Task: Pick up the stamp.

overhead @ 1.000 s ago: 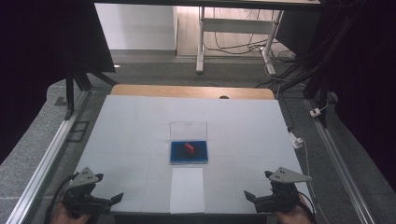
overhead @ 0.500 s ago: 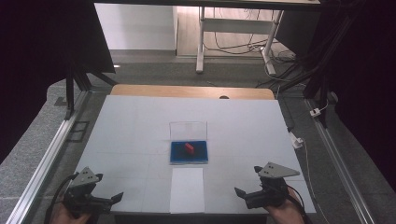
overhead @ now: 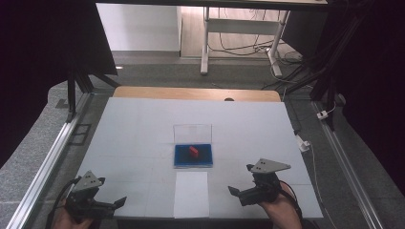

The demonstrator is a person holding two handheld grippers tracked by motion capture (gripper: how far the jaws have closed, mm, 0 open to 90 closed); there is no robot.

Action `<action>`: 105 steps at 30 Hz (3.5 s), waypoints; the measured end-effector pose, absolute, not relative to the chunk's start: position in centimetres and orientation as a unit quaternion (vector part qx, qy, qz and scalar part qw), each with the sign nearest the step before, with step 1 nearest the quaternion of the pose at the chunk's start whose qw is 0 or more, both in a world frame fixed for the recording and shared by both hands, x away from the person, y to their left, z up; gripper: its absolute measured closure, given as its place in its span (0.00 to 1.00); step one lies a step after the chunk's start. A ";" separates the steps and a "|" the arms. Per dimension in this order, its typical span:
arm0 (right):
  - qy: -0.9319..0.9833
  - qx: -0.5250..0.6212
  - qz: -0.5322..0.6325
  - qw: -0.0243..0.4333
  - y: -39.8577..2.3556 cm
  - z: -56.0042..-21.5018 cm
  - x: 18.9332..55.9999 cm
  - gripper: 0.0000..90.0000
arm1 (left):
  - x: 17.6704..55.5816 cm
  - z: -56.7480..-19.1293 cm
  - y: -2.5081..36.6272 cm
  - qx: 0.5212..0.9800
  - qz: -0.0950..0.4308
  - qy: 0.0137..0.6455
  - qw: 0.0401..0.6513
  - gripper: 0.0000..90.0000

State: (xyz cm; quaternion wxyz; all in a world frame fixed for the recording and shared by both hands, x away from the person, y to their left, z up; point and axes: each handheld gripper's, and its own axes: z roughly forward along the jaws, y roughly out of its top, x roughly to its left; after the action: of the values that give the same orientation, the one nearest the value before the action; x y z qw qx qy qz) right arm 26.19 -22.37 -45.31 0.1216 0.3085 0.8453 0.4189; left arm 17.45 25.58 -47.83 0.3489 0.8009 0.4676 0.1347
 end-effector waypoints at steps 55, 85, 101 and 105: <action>0.882 0.276 0.367 0.106 -10.9 -47.7 35.6 0.00 | 17.6 -47.9 26.1 0.801 0.108 0.458 0.369 0.00; 0.905 0.239 0.337 0.104 -8.1 -49.3 38.4 0.88 | 17.6 -47.9 26.1 0.804 0.108 0.454 0.368 0.00; 0.905 0.225 0.348 0.094 -9.0 -48.1 38.2 0.88 | 17.5 -47.8 26.3 0.799 0.103 0.456 0.378 0.00; 0.903 0.225 0.351 0.099 -9.4 -47.6 38.0 0.88 | 17.6 -47.8 26.4 0.798 0.103 0.457 0.379 0.01</action>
State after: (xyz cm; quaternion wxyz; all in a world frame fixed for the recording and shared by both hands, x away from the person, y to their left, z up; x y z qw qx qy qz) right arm 37.95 -9.36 -47.62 0.0986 0.2253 0.9034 0.3513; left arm 17.56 26.35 -47.85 0.3787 0.7981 0.4573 0.1027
